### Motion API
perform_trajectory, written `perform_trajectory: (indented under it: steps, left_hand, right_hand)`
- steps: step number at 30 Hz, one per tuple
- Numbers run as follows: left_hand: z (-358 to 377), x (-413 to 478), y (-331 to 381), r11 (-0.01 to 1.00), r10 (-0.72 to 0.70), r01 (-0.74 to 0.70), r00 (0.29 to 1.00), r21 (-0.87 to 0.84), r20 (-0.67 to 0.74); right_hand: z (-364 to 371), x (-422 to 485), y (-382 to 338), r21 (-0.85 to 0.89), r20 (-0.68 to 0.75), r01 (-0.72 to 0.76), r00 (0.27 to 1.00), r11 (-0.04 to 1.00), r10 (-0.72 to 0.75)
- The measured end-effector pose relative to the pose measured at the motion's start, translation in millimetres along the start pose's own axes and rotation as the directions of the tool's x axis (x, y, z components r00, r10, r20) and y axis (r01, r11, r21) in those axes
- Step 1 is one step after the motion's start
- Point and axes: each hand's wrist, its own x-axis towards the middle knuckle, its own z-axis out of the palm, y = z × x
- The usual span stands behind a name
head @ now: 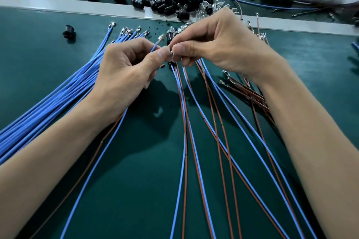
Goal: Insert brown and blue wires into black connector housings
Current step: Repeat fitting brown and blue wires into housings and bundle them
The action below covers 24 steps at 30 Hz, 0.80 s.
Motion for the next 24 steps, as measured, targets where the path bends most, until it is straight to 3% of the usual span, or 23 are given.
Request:
perform_trajectory:
  steps: [5,12,24]
  left_hand:
    - [-1,0,1,1.000,0.013,-0.012,1.000,0.011,-0.028]
    - [2,-1,1,0.991,0.082,-0.074,0.994,0.115,-0.066]
    - [3,-1,1,0.993,0.060,-0.046,0.990,0.112,-0.127]
  right_hand:
    - [2,2,1,0.020,-0.007,0.026,1.000,0.999,-0.026]
    - [6,1,8,0.242,0.007,-0.054,0.999,0.969,0.054]
    - [10,4,14,0.299,-0.072,0.007,0.997,0.954,0.015]
